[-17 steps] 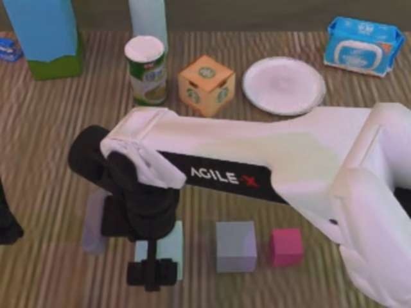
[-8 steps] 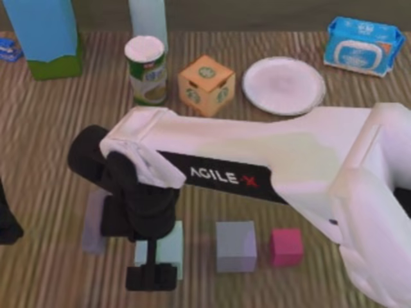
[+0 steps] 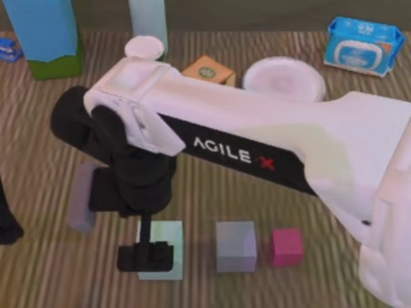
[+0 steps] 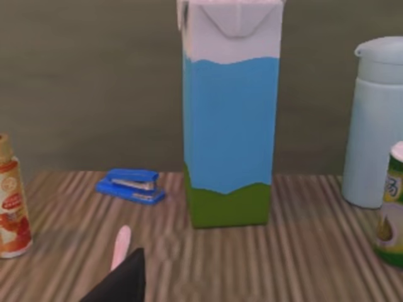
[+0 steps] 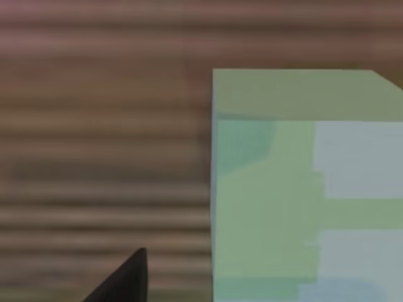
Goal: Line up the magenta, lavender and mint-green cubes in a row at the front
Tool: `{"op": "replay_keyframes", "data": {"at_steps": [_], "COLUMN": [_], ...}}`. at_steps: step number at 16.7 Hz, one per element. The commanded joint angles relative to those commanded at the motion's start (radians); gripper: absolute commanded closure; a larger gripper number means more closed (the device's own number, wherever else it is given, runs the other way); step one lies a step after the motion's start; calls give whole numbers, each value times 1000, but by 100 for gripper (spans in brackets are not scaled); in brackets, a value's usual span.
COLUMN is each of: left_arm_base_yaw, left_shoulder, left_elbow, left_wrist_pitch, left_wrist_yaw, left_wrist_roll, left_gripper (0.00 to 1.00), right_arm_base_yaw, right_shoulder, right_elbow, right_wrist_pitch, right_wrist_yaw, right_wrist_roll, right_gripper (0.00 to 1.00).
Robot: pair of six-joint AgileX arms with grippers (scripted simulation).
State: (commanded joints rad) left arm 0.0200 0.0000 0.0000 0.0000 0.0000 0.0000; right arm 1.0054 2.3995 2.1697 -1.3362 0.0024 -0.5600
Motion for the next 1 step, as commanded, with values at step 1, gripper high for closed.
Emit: {"op": "replay_keyframes", "data": {"at_steps": [1], "left_arm_base_yaw": [0], "left_shoulder": [0], "left_elbow": [0], "left_wrist_pitch": [0], "left_wrist_yaw": [0], "left_wrist_roll": [0], "left_gripper": [0], "right_arm_base_yaw": [0], "right_shoulder": [-2], "right_elbow": [6], "right_wrist_pitch": [-6], "right_wrist_yaw": [0], "right_wrist_roll": [0], "right_gripper": [0]}}
